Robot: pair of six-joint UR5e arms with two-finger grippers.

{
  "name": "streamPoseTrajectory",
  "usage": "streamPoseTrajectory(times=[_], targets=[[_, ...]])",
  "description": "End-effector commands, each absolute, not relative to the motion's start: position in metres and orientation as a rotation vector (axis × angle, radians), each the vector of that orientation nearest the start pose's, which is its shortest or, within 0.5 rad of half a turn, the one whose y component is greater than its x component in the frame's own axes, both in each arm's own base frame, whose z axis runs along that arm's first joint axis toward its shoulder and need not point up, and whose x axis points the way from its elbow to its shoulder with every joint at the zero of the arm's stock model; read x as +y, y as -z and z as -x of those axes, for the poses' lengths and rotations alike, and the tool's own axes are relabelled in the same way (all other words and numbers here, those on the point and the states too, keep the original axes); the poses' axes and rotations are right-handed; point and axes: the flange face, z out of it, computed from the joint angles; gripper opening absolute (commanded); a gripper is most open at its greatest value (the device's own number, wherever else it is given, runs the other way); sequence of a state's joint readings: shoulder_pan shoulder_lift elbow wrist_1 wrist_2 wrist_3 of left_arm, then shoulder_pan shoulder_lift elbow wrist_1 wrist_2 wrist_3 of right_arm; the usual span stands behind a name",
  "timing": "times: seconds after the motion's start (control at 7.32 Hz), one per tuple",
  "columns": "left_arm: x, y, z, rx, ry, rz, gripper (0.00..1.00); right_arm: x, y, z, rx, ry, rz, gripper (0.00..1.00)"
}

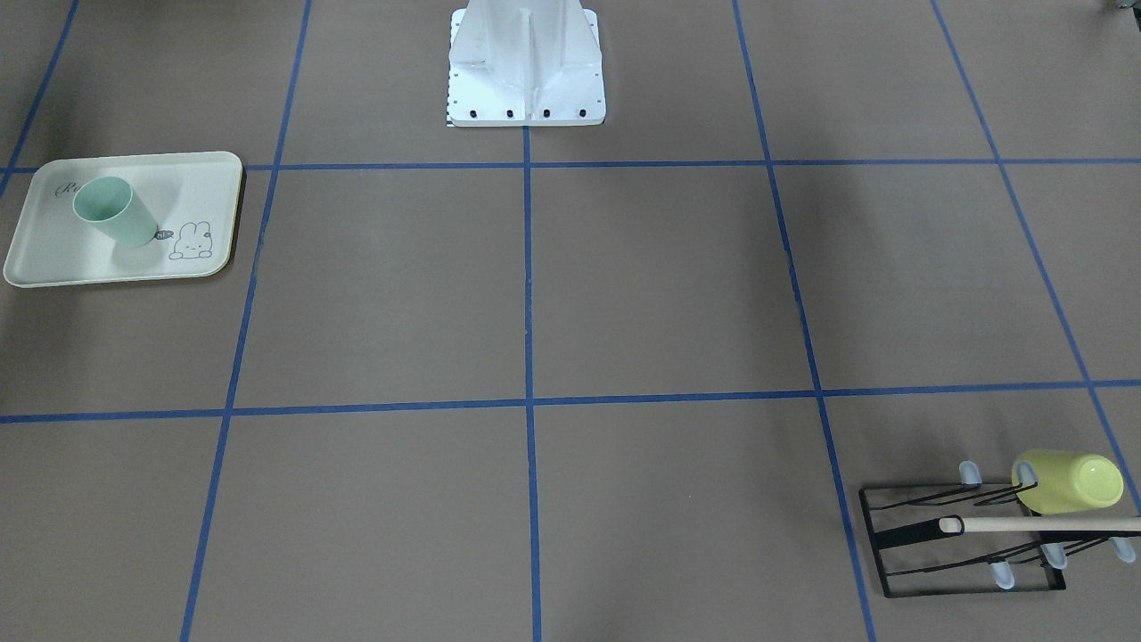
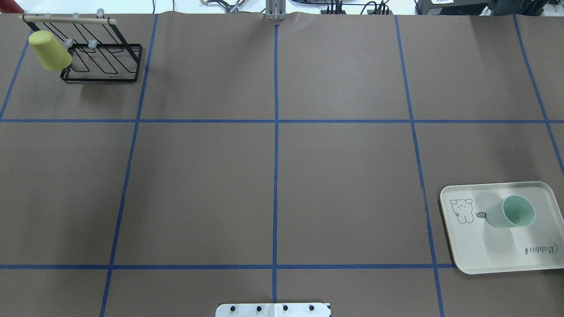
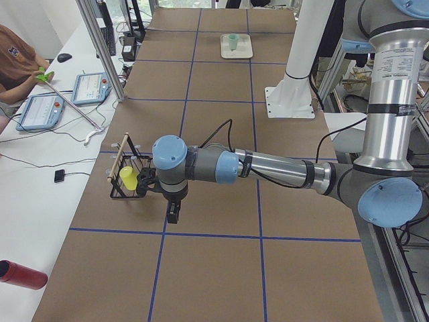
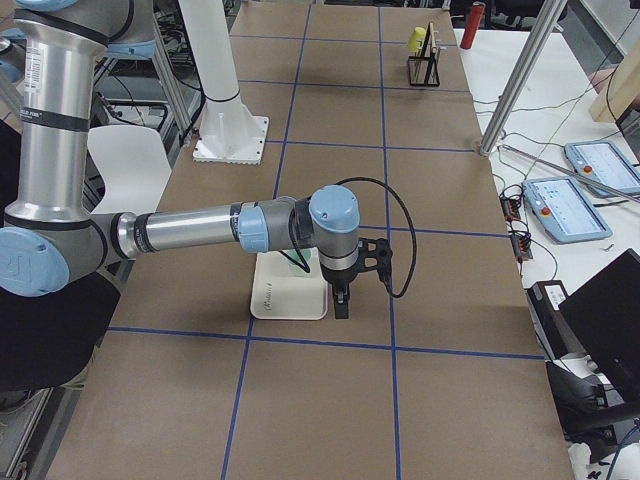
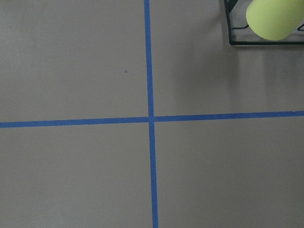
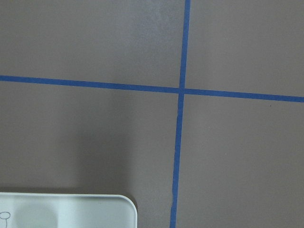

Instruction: Left arm grabs green cup and hands to right arm on tray

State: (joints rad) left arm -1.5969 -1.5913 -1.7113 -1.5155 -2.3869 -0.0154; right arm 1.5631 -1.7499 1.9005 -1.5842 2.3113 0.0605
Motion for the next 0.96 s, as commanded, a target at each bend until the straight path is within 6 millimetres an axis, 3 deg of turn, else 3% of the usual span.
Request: streamPoseTrajectory(times=[0.0,0.82], targets=[[-0.4987,-0.5737,0.0739,0.813,-0.008,-0.119,1.0,-0.4132,-0.5895,-0.0649,-0.742,-0.015,-0.088,1.0],[-0.4955,-0.5786,0.074,0.81,0.002,-0.106,1.0,-0.4138,-0.5942,-0.066,-0.719,-0.021,-0.085,1.0]])
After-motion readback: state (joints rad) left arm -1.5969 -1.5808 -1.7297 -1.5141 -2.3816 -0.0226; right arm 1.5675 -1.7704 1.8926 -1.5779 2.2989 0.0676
